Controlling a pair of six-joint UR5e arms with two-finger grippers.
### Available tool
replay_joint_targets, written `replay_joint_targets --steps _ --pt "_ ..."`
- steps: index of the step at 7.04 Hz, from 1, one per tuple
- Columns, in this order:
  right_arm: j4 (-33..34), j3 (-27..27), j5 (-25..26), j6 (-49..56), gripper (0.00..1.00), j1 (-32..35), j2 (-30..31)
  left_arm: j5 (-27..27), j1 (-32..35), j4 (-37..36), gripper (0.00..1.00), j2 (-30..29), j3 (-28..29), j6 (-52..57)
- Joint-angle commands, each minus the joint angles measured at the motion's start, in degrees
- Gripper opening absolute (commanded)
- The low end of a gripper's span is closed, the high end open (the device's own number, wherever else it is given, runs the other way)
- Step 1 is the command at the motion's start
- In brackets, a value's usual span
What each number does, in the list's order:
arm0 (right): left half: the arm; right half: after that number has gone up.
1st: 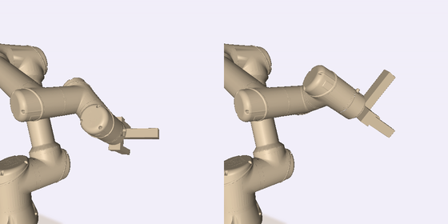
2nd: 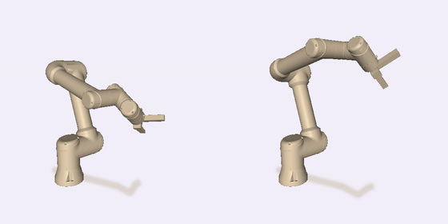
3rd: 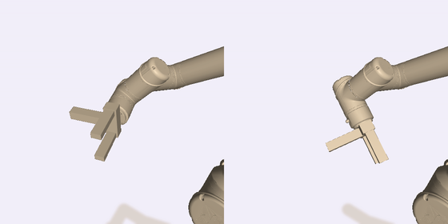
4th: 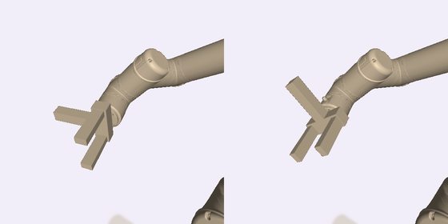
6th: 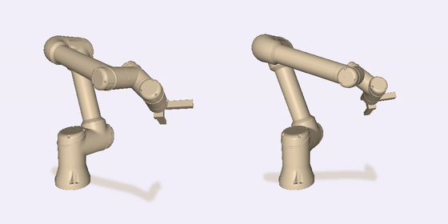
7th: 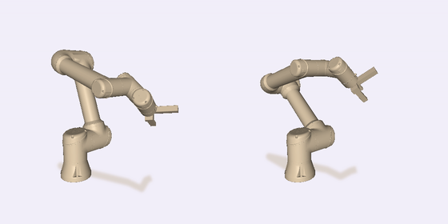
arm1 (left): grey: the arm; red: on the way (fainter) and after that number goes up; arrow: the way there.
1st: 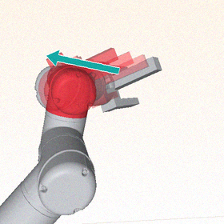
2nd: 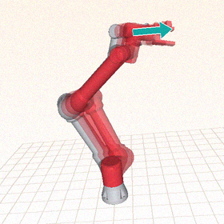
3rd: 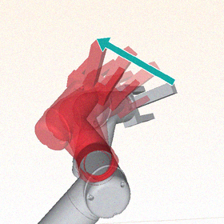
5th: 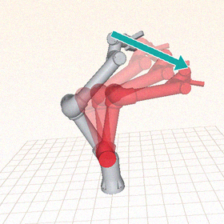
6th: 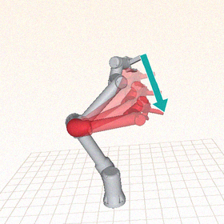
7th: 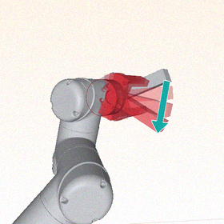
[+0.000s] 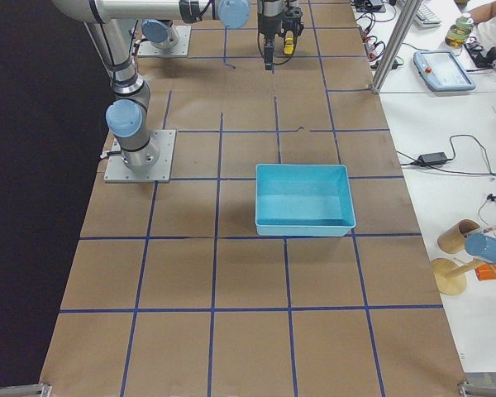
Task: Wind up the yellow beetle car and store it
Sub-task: 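Close the left gripper on the yellow beetle car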
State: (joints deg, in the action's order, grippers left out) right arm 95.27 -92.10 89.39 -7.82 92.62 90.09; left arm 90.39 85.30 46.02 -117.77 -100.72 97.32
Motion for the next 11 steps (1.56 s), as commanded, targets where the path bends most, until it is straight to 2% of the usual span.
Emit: replay_joint_targets --steps 1,11 --pt "0.0 0.0 0.0 0.0 1.0 0.0 0.0 -2.1 -0.6 0.0 0.04 0.3 0.1 -1.8" --pt "-0.2 0.0 -0.4 0.0 1.0 0.0 0.4 -2.0 -1.3 -0.6 0.04 -1.5 -0.1 -0.6"
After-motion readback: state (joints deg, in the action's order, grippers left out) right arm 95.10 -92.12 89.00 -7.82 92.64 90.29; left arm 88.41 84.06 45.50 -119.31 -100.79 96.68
